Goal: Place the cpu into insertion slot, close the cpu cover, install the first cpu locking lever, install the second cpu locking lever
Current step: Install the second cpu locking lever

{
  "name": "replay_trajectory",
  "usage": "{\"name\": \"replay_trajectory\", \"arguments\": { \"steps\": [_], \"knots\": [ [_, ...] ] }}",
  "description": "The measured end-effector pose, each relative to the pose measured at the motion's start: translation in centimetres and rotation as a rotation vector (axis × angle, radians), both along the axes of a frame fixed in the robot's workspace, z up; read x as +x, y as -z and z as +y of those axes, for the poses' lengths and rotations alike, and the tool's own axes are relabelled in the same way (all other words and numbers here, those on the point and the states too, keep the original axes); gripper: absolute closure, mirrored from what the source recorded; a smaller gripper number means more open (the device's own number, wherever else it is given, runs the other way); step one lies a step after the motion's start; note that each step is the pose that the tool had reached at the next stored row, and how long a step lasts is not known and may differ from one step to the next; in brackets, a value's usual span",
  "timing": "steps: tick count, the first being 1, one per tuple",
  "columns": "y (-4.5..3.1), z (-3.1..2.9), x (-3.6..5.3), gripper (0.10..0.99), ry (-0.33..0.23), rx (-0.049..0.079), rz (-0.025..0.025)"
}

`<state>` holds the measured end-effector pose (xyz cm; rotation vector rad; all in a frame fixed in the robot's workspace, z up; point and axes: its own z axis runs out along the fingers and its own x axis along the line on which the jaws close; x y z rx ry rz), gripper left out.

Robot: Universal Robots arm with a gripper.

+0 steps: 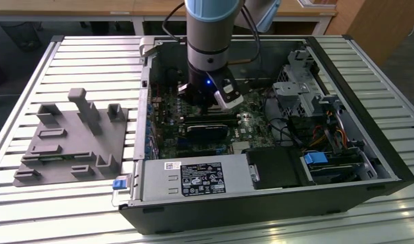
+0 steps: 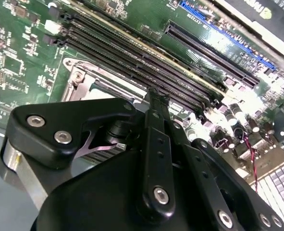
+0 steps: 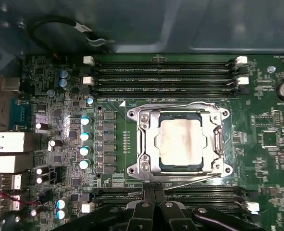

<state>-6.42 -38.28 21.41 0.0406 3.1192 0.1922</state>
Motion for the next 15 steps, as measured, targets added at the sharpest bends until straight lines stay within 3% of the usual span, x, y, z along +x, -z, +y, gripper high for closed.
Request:
{"name": "replay_trajectory", "arguments": {
  "steps": [2,6,11,15],
  "knots": [
    [0.29,-0.05,-0.08,0.965,0.0,0.002,0.0001],
    [0.49,-0.51,-0.49,0.965,0.0,0.022,-0.0003],
    [0.65,-1.19,-0.61,0.965,0.0,0.031,-0.0002],
    [0.98,-1.23,-0.65,0.965,0.0,0.046,-0.0003]
  ]
}}
